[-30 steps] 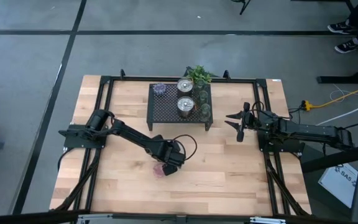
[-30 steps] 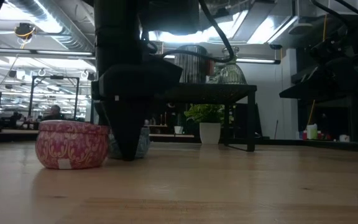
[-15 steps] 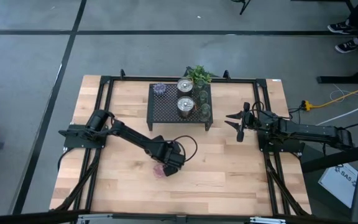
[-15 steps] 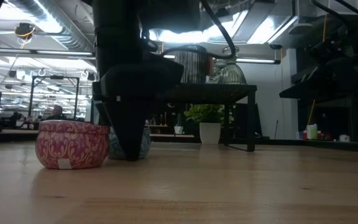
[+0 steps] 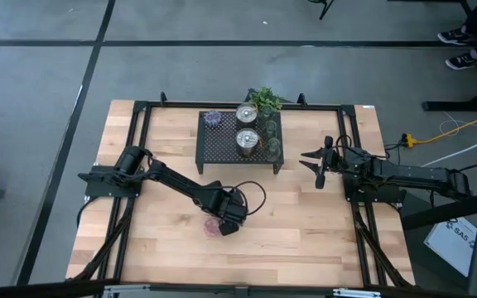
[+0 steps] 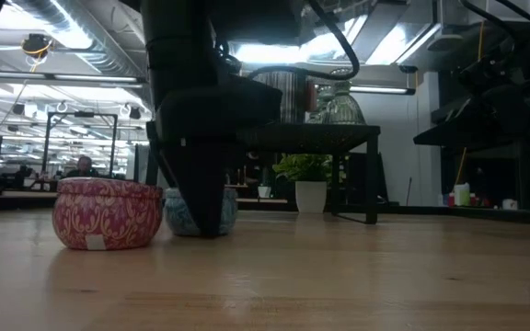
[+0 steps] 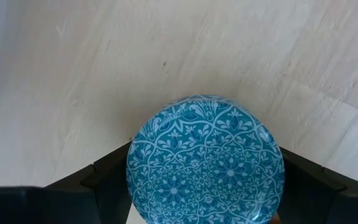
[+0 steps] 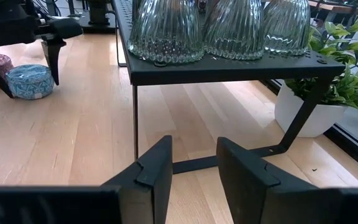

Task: Pick & Place candle stick holders
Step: Put the blue patterned scented candle aligned with the red patterned scented candle on the shelf

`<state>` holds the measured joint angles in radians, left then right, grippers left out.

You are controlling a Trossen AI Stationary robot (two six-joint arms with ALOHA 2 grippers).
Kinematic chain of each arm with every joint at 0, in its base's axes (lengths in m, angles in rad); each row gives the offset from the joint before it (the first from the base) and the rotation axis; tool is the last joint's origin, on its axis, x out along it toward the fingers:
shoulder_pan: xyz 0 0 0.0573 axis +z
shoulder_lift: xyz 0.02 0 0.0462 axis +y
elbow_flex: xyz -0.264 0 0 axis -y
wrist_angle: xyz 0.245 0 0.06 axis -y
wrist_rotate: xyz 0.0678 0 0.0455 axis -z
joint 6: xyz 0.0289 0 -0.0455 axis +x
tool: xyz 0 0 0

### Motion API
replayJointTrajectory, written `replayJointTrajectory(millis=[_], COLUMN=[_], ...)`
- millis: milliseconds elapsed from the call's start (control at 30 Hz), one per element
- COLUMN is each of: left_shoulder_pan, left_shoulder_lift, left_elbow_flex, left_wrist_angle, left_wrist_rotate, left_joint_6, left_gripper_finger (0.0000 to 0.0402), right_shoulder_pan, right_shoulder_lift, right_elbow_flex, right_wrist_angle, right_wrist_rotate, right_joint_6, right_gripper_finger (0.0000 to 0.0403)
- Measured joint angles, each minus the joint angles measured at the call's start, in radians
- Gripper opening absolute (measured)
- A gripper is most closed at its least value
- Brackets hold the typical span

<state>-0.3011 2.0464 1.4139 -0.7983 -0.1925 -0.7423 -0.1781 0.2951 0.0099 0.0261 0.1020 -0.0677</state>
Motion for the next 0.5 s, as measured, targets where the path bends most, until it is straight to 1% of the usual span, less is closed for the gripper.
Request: replayJointTrajectory(millis=[500], left_shoulder_pan=[-0.006], left_shoulder_lift=[-0.002], left_elbow_flex=[0.008], left_wrist_angle=[-0.005], left_wrist_rotate=[0.012], left_joint_6=[0.062], left_gripper_finger=[0.0293], right_shoulder_pan=[0.0], right_shoulder_lift=[0.0], right_elbow_flex=[0.0], right_wrist_angle=[0.0], right_wrist_rotate=[0.0], right_joint_6=[0.0], right_gripper_finger=[0.0128])
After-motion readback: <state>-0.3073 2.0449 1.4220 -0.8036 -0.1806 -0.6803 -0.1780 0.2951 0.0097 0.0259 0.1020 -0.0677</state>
